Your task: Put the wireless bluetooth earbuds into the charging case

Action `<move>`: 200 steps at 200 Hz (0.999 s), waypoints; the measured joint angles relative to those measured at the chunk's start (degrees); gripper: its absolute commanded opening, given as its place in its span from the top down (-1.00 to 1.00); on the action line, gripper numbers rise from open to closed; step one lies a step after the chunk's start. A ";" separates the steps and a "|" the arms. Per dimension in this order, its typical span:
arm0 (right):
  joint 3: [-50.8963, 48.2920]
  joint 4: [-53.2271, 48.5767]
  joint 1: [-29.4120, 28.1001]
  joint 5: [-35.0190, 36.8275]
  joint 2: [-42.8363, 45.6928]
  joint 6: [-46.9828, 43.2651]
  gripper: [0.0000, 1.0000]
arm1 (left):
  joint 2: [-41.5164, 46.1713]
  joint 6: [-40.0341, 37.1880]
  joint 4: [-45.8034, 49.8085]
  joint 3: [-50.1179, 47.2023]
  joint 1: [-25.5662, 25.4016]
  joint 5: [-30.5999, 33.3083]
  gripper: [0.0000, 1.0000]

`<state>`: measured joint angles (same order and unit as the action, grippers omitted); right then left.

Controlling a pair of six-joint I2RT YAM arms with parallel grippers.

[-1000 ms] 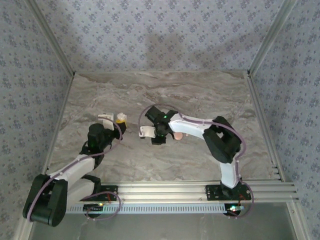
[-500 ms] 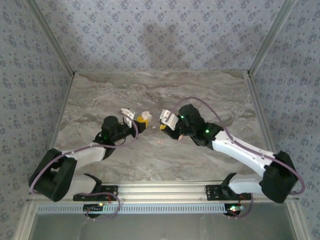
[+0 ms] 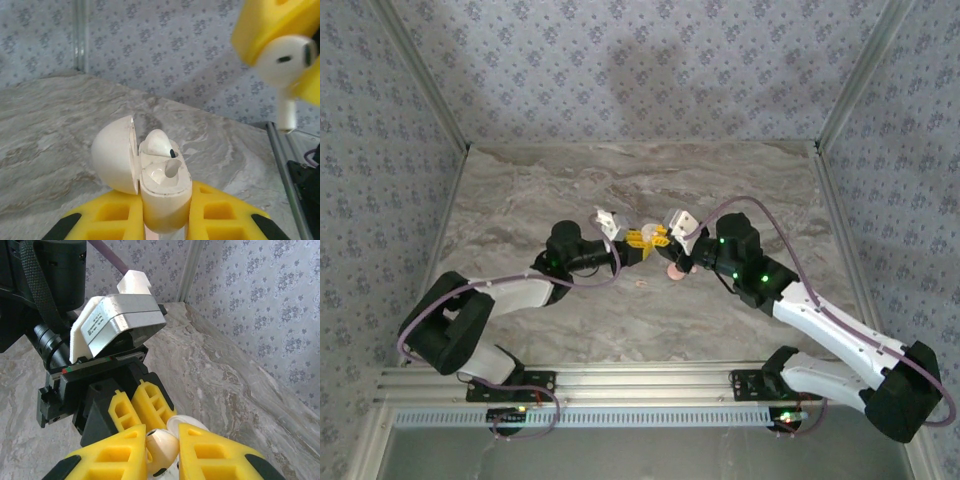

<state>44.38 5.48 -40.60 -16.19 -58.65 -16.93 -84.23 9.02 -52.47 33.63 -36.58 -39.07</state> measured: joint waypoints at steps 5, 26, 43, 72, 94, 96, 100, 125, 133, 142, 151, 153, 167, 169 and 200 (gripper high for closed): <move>0.00 0.00 0.17 -0.22 0.00 -0.02 0.61 | -0.07 0.00 -0.11 0.15 -0.24 -0.39 0.86; 0.00 -0.04 0.90 -0.72 -0.04 -0.11 0.61 | -0.37 -0.09 -0.20 0.52 -0.72 -1.66 0.85; 0.00 -0.11 1.40 -1.03 -0.04 -0.42 0.61 | -0.42 -0.24 -0.17 0.52 -0.85 -2.34 0.86; 0.00 -0.61 2.29 -1.22 -0.13 -0.66 0.61 | -0.44 -0.61 -0.09 0.68 -0.94 -2.80 0.86; 0.00 -0.63 2.73 -1.22 -0.63 -0.66 0.61 | -0.44 -0.68 -0.09 0.90 -1.01 -3.15 0.86; 0.00 -0.63 2.78 -1.22 -0.68 -0.66 0.61 | -0.44 -0.68 -0.07 0.92 -0.98 -3.15 0.86; 0.00 -0.63 2.82 -1.25 -0.83 -0.66 0.61 | -0.44 -0.68 -0.07 0.98 -1.01 -3.17 0.86; 0.00 -0.63 2.86 -1.46 -1.97 -0.66 0.61 | -0.44 -0.92 -0.04 1.33 -1.07 -3.39 0.86; 0.00 -0.63 2.86 -1.66 -2.27 -0.66 0.61 | -0.44 -1.03 -0.07 1.36 -1.07 -3.39 0.86; 0.00 -0.63 2.86 -1.73 -2.54 -0.66 0.61 | -0.44 -1.05 -0.04 1.38 -1.07 -3.39 0.86; 0.00 -0.57 2.86 -1.88 -2.64 -0.66 0.61 | -0.44 -1.05 0.07 1.38 -1.05 -3.39 0.86; 0.00 -0.57 2.86 -1.90 -2.67 -0.66 0.61 | -0.44 -1.05 0.09 1.38 -1.07 -3.39 0.86; 0.02 -0.57 2.86 -2.23 -2.82 -0.66 0.61 | -0.44 -1.05 0.15 1.38 -1.07 -3.39 0.86; 0.02 -0.57 2.86 -2.27 -2.82 -0.66 0.61 | -0.44 -1.05 0.20 1.38 -1.07 -3.39 0.86; 0.04 -0.57 2.86 -2.32 -3.04 -0.96 0.61 | -0.44 -1.05 0.44 1.38 -1.05 -3.39 0.86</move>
<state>44.42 4.91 -37.74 -18.50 -61.69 -17.89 -84.66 7.97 -52.03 35.00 -37.63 -42.46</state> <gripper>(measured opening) 0.195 0.181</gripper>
